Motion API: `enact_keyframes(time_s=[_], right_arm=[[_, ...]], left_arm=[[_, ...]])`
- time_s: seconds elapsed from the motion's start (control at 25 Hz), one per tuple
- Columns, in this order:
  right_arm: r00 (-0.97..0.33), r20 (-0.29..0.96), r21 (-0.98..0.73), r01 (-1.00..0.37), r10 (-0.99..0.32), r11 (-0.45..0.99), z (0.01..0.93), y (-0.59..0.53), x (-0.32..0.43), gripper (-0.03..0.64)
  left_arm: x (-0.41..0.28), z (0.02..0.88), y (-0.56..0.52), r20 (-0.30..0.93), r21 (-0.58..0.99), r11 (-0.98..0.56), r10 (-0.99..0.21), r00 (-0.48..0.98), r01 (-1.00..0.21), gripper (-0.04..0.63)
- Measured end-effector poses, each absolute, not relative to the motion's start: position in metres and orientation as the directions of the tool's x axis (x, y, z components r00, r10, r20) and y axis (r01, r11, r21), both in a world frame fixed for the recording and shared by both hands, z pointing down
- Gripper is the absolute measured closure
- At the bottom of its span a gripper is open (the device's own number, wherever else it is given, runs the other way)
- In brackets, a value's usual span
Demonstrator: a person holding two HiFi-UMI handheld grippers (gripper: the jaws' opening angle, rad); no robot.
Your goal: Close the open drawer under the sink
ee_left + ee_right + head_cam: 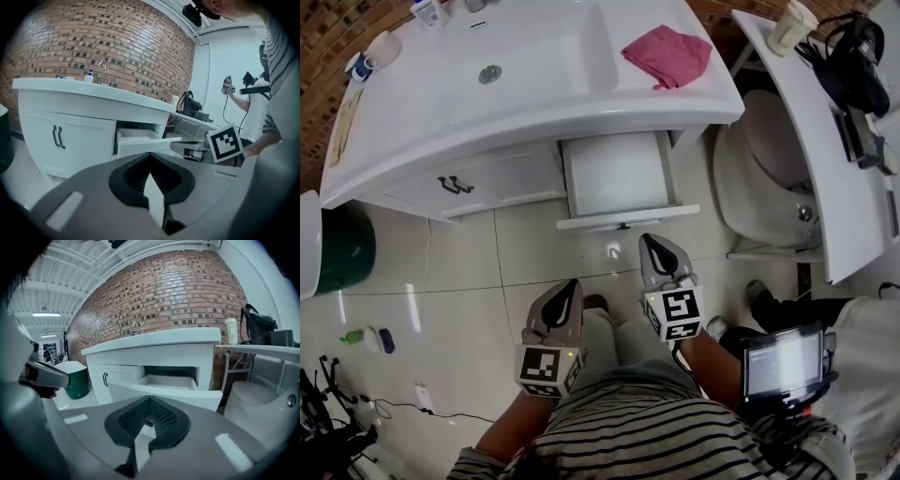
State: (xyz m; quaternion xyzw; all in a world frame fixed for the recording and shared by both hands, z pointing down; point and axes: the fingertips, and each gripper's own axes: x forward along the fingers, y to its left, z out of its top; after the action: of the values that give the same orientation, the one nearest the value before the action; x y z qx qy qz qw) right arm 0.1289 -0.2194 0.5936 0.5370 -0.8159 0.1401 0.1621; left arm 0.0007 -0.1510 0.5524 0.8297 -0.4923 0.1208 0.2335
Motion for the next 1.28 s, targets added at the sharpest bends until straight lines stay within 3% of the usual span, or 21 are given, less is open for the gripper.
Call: enact_keyframes(time_s=[1.28], right_arm=[[-0.353, 0.479, -0.082, -0.93, -0.804, 0.359, 0.629, -0.265, 0.124, 0.616]], left_arm=[[-0.014, 0.581, -0.192, 0.462, 0.302, -0.358, -0.756, 0.465, -0.883, 0.58]])
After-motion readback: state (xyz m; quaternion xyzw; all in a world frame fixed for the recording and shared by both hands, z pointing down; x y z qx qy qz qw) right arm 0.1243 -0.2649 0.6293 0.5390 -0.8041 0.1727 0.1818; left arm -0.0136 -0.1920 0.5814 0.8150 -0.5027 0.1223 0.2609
